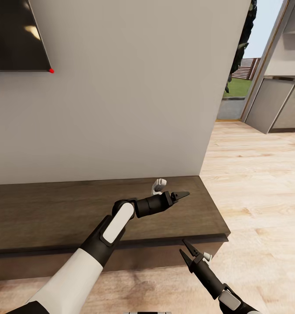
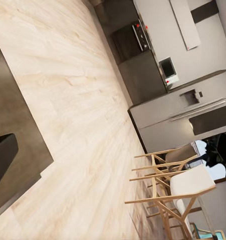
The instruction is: Place each of the two pumpkins and all three candles from the living room inside a cabinet in the living room (use any cabinet), then make sure every cabinet is closed, and position the cauldron so it is next to a table in the living room.
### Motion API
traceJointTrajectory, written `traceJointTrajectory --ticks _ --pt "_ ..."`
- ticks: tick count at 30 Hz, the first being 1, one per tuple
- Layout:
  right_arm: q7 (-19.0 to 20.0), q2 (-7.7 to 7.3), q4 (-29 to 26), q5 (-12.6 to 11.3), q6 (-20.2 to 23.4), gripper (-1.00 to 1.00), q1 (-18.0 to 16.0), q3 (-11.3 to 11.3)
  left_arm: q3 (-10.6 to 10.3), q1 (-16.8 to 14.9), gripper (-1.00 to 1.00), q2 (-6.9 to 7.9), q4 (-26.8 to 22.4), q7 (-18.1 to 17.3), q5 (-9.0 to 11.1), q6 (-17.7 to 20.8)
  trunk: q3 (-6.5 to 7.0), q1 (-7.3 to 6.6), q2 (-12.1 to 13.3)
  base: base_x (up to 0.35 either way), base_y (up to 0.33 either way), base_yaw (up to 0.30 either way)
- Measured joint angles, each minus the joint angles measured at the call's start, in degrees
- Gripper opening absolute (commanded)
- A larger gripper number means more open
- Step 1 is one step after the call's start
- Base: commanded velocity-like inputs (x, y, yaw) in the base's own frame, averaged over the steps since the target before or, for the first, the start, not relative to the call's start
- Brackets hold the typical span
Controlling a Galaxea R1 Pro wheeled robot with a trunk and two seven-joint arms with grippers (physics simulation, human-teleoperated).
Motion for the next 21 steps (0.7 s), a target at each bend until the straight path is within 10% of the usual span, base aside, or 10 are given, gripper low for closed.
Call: traceJointTrajectory --ticks 21 --pt "1.26 0.0 -0.07 -0.17 0.19 1.0 1.07 0.83 0.01 0.01 1.0 0.01 0.11 0.01 -0.01 0.01 -0.01 -0.01 -0.01 0.053 0.0 0.0"
